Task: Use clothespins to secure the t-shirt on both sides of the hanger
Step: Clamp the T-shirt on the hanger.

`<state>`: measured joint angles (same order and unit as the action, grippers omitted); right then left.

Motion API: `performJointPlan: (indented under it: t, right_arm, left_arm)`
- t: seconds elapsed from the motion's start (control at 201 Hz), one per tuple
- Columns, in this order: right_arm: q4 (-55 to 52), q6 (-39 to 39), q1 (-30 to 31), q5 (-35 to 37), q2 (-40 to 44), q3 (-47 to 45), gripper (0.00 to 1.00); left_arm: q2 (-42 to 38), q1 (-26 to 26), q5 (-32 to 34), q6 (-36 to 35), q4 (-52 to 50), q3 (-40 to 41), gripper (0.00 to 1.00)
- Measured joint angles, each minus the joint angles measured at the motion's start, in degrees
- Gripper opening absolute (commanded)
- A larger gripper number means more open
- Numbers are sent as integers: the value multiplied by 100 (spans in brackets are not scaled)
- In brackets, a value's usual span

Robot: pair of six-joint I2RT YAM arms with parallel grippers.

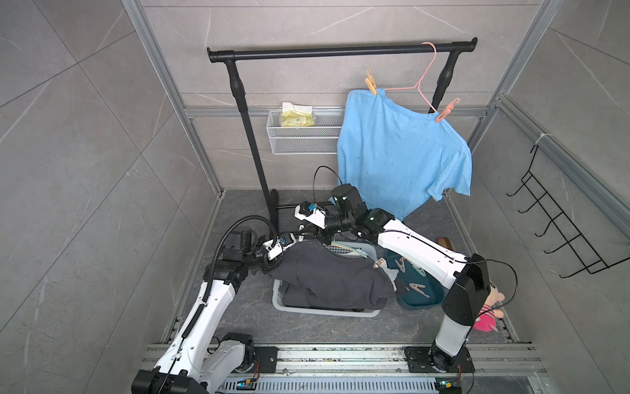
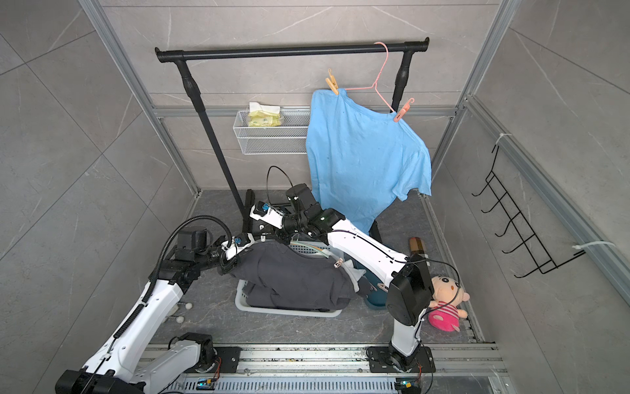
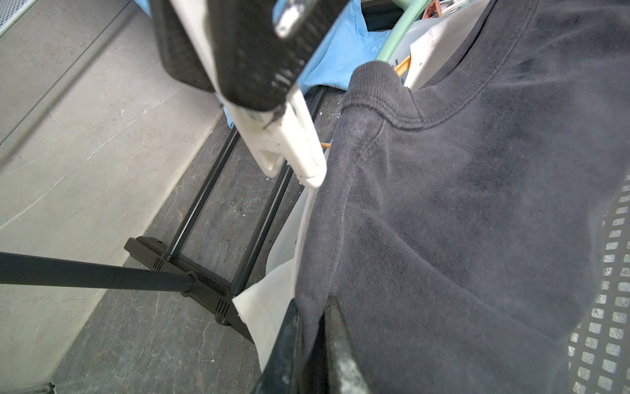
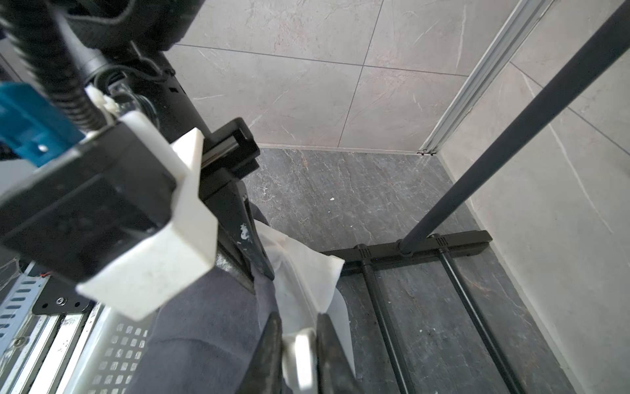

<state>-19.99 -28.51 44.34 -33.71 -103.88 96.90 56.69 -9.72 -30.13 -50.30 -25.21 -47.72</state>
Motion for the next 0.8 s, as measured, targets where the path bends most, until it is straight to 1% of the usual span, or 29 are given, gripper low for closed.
performJointPlan:
  t: [0.328, 0.503, 0.801]
  right_arm:
    - [-146, -28, -2, -59, -4, -35, 0]
    - [-138, -111, -2, -59, -4, -199, 0]
    - [144, -321, 7, -15, -7, -459, 0]
  left_arm:
    - [0, 0, 2, 59, 33, 20, 0]
    - [-9, 0, 0, 81, 76, 42, 0]
    - [-33, 2, 4, 140, 122, 85, 0]
